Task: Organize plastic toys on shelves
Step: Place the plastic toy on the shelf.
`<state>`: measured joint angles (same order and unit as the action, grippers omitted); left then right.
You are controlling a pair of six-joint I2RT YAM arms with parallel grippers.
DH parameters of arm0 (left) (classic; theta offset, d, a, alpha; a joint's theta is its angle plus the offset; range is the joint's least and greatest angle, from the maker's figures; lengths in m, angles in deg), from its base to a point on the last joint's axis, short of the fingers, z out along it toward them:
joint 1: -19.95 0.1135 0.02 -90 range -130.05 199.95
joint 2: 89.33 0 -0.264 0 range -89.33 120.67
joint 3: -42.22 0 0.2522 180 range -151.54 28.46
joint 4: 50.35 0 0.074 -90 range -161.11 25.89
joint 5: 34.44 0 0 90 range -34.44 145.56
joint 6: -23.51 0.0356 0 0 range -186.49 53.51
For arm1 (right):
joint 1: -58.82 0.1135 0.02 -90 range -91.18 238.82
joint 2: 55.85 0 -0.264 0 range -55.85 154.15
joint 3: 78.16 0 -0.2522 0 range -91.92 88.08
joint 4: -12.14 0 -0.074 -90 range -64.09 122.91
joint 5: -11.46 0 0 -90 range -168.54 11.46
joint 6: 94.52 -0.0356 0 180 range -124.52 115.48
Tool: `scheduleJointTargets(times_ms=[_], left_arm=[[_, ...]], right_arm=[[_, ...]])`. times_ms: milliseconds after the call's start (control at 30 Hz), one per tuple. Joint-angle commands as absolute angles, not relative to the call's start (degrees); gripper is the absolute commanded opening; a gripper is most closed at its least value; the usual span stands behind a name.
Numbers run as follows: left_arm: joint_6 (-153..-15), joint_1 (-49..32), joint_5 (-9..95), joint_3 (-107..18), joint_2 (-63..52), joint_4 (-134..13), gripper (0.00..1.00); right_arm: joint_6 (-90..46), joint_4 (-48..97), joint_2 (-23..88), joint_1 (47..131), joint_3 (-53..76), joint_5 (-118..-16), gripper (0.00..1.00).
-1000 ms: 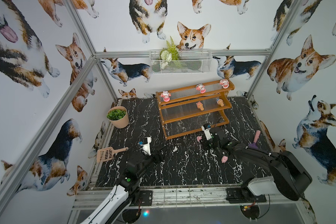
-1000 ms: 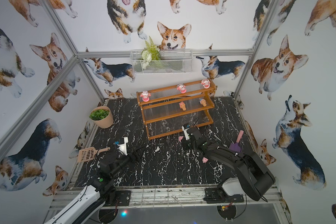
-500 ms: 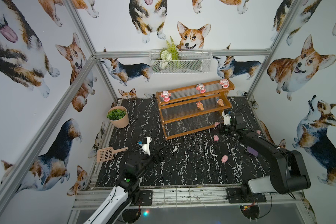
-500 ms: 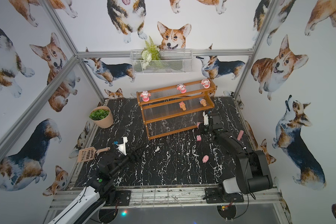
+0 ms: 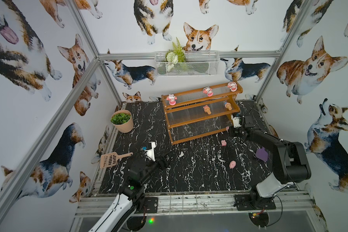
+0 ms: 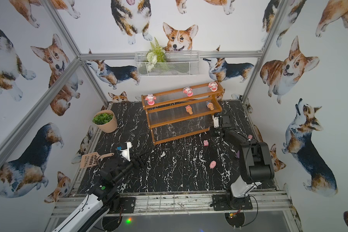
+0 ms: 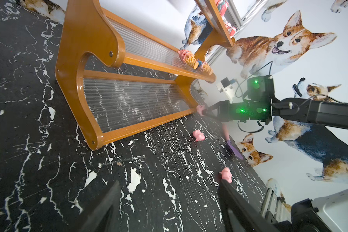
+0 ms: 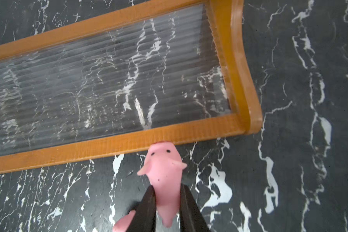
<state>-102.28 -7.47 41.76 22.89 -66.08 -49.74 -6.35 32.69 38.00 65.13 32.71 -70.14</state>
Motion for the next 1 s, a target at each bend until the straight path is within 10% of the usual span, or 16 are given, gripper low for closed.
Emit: scheduleJointTargets(times_ms=[0,967], left_arm=[[-102.17,-7.39,41.3,23.07,-67.03,-49.93,0.8],[-101.73,-7.3,41.85,23.04,-67.53,-50.62,0.8]], right_arm=[[-4.31,33.9,39.56,64.99,29.72,-67.56,0.24],[6.2,32.0,44.16,71.84,26.39,-78.41,0.26]])
